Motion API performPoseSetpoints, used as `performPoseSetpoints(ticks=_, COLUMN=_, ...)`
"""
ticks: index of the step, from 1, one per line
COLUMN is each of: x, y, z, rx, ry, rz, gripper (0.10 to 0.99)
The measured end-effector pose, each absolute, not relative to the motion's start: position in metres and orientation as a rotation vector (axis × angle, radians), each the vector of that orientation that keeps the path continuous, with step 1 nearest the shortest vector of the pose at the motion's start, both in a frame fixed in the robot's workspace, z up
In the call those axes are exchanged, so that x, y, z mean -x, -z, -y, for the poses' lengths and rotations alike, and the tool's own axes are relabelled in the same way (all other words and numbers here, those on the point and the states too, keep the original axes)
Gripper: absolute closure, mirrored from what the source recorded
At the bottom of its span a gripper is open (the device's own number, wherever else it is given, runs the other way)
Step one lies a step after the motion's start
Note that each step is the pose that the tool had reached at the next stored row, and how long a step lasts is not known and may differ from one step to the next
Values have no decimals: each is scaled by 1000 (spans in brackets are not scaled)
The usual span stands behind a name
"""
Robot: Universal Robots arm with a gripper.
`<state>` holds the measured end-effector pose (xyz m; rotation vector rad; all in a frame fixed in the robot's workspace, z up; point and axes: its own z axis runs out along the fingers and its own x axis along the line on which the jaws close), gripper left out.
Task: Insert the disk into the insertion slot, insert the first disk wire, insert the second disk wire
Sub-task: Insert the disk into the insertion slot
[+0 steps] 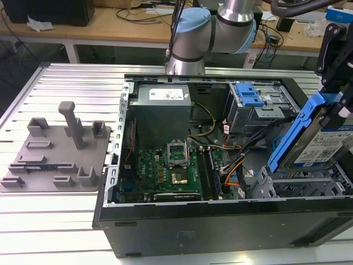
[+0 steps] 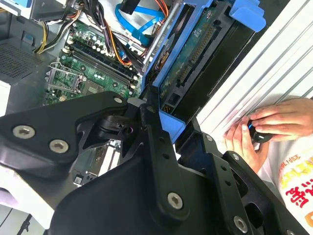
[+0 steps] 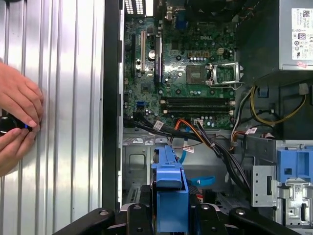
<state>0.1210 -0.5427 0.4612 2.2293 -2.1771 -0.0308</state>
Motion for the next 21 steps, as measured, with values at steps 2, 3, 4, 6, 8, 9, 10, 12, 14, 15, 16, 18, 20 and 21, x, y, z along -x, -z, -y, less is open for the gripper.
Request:
performPoseSetpoints(ticks=2, x=-121, y=-460, z=543, rx=-2229, ry=31, rz=2177, gripper=722)
performPoseSetpoints(ticks=3, x=-121, y=-459, z=543, rx=-2229, ry=31, rz=2177, gripper=722)
performPoseSetpoints(ticks=4, x=-121, y=-459, z=543, rx=-2229, ry=31, rz=2177, gripper=722)
performPoseSetpoints(ticks=6, x=-121, y=-456, z=543, rx=-2229, ry=31, rz=2177, gripper=722)
performPoseSetpoints(ticks=8, x=-121, y=-454, z=544, rx=-2229, ry=31, rz=2177, gripper=722)
performPoseSetpoints(ticks=9, x=-121, y=-453, z=544, rx=-2229, ry=32, rz=2177, gripper=722)
performPoseSetpoints(ticks=10, x=-121, y=-453, z=544, rx=-2229, ry=32, rz=2177, gripper=722)
performPoseSetpoints(ticks=12, x=-121, y=-451, z=544, rx=-2228, ry=32, rz=2176, gripper=722)
performPoseSetpoints(ticks=14, x=-121, y=-450, z=544, rx=-2228, ry=32, rz=2176, gripper=722)
performPoseSetpoints(ticks=15, x=-121, y=-449, z=544, rx=-2228, ry=32, rz=2176, gripper=722)
performPoseSetpoints(ticks=16, x=-121, y=-448, z=544, rx=-2228, ry=32, rz=2176, gripper=722)
performPoseSetpoints(ticks=18, x=-121, y=-446, z=544, rx=-2228, ry=34, rz=2176, gripper=722)
performPoseSetpoints(ticks=20, x=-121, y=-445, z=544, rx=-2227, ry=36, rz=2175, gripper=722)
performPoseSetpoints(ticks=21, x=-121, y=-445, z=544, rx=-2227, ry=36, rz=2175, gripper=722)
